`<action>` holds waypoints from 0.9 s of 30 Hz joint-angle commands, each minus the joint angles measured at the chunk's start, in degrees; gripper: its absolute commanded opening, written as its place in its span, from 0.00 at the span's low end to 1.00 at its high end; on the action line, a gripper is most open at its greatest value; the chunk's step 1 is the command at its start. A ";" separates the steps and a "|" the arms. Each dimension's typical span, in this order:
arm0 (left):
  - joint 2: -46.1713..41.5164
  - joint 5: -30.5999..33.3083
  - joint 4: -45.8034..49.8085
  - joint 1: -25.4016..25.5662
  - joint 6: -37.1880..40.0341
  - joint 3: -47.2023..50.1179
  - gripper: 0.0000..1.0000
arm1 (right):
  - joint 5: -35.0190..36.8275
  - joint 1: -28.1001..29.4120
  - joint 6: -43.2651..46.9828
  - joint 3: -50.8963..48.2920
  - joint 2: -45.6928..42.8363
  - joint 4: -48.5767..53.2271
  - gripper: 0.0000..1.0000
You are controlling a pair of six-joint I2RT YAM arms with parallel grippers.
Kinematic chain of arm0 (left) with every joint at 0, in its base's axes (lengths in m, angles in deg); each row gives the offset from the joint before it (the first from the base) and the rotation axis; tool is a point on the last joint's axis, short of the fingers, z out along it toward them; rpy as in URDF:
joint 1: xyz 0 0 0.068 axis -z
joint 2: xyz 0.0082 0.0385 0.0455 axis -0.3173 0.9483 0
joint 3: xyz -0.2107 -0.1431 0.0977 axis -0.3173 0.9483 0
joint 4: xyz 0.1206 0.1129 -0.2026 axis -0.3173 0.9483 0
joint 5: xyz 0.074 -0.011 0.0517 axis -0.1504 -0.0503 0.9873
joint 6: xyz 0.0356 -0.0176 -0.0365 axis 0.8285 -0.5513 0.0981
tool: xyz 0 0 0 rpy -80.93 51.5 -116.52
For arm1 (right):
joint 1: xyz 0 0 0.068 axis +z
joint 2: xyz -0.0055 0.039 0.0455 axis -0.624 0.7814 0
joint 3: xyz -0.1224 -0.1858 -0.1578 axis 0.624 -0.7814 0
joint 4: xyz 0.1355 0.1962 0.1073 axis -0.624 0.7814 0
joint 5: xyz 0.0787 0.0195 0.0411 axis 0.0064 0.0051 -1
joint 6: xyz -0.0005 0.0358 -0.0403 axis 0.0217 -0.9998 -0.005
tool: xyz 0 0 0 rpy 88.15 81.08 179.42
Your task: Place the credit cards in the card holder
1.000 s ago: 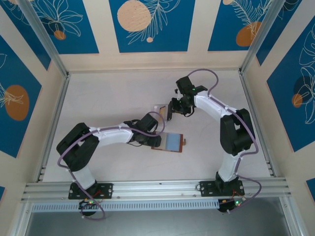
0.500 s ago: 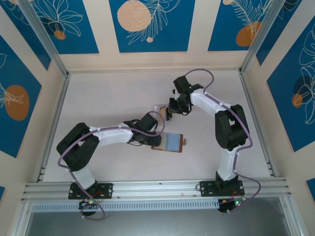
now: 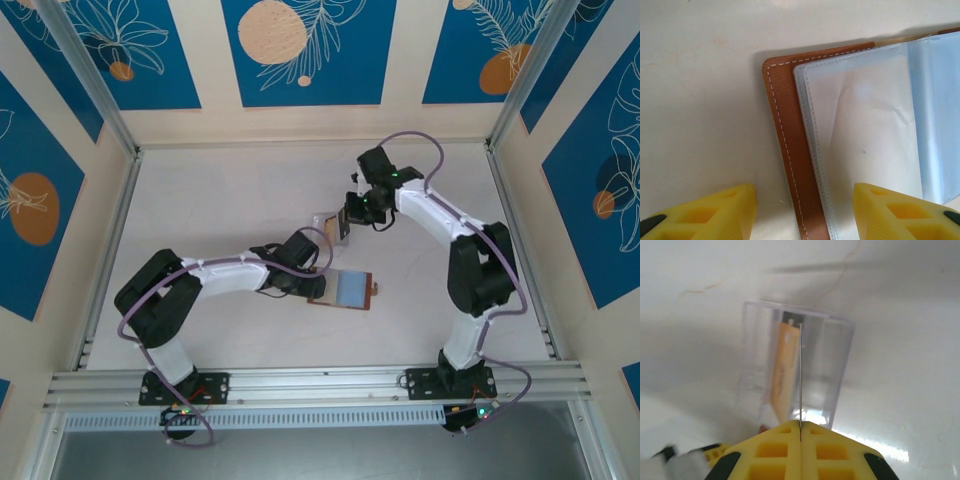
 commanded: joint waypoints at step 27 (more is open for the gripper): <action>4.18 -0.61 1.34 -1.15 1.04 0.32 0.44 | -12.74 1.91 -15.06 -53.00 -27.02 -46.99 0.00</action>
